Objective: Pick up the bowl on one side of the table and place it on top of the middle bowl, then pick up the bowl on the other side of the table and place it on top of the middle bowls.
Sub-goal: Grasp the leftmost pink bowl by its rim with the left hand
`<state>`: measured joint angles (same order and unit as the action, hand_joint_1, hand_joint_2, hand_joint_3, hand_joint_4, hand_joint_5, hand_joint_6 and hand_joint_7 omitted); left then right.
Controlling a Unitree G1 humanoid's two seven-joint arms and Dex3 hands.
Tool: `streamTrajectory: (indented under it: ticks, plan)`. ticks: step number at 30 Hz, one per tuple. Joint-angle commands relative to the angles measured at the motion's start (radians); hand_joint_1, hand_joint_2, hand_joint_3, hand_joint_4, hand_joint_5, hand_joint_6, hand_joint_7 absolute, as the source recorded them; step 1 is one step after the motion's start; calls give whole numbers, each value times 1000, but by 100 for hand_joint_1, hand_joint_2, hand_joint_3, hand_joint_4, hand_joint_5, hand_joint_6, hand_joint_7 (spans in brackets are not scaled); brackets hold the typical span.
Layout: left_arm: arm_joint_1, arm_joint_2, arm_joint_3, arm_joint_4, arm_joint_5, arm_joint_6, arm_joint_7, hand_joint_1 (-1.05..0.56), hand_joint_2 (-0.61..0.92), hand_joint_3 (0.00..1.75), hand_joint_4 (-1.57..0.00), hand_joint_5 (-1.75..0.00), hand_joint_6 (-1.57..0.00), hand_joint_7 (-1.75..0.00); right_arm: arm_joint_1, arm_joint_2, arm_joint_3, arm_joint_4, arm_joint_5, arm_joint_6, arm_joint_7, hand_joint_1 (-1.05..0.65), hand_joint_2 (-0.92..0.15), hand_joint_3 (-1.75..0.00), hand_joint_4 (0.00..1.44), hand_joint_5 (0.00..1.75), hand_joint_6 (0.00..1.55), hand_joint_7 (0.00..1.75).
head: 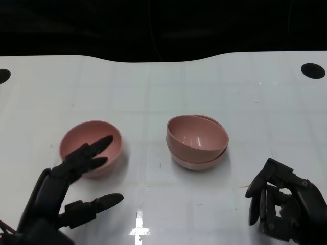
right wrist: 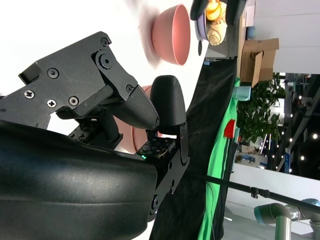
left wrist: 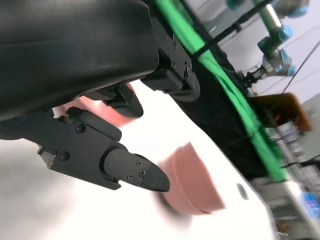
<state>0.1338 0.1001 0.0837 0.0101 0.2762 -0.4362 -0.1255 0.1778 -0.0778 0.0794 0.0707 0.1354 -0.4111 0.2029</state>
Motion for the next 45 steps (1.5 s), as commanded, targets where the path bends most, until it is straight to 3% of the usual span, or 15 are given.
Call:
streamTrajectory:
  ticks: [1,12,16,24,30,32,34,38,40,41,43,45]
  plan:
    - [-9,62,0,-58,161,22,96,-56,90,0,-36,-21,-28,0,-2,5,-15,-14,14,18,7,-17,-34,-151,89,175,76,174]
    - [-112,198,-114,-87,541,222,168,-57,89,0,-36,-18,-31,-1,-1,17,-21,-23,12,26,15,-17,-34,-150,89,175,76,171]
    - [-214,232,-209,22,673,308,172,-59,90,0,-40,-20,-32,-1,1,14,-25,-28,4,32,12,-15,-35,-150,89,175,77,170]
    - [-344,241,-347,184,737,430,144,-57,89,0,-48,-22,-41,-3,13,19,-25,-55,1,59,11,-15,-35,-150,87,175,76,170]
    - [-456,253,-445,341,767,483,119,-54,92,4,-74,-22,-58,-5,16,22,-26,-58,3,61,13,-15,-35,-149,86,175,74,169]
    - [-492,254,-466,402,747,474,121,-50,92,7,-90,-33,-70,-6,17,23,-26,-59,3,63,14,-15,-35,-149,86,175,74,169]
    - [-517,253,-479,454,724,462,138,-42,92,10,-81,-98,-86,-4,19,23,-26,-65,1,71,12,-15,-35,-149,86,175,75,169]
    - [-552,249,-496,534,689,435,195,-29,92,25,-81,-155,-115,-9,21,23,-23,-73,-8,77,8,-15,-35,-150,86,175,75,169]
    - [-559,248,-500,555,674,420,237,-27,92,23,-87,-171,-124,-12,21,24,-23,-70,-9,69,10,-15,-35,-150,86,175,75,169]
    - [-561,247,-501,562,668,414,254,-26,92,26,-89,-173,-120,-30,20,24,-23,-66,-7,64,13,-15,-34,-150,86,175,75,169]
    - [-563,247,-500,571,647,389,301,-25,87,45,-93,-174,-89,-103,20,25,-24,-64,-6,63,14,-16,-33,-150,86,175,75,169]
    - [-564,255,-504,570,639,365,345,-25,82,59,-94,-175,-81,-117,23,27,-22,-69,-7,70,10,-17,-33,-150,86,175,75,169]
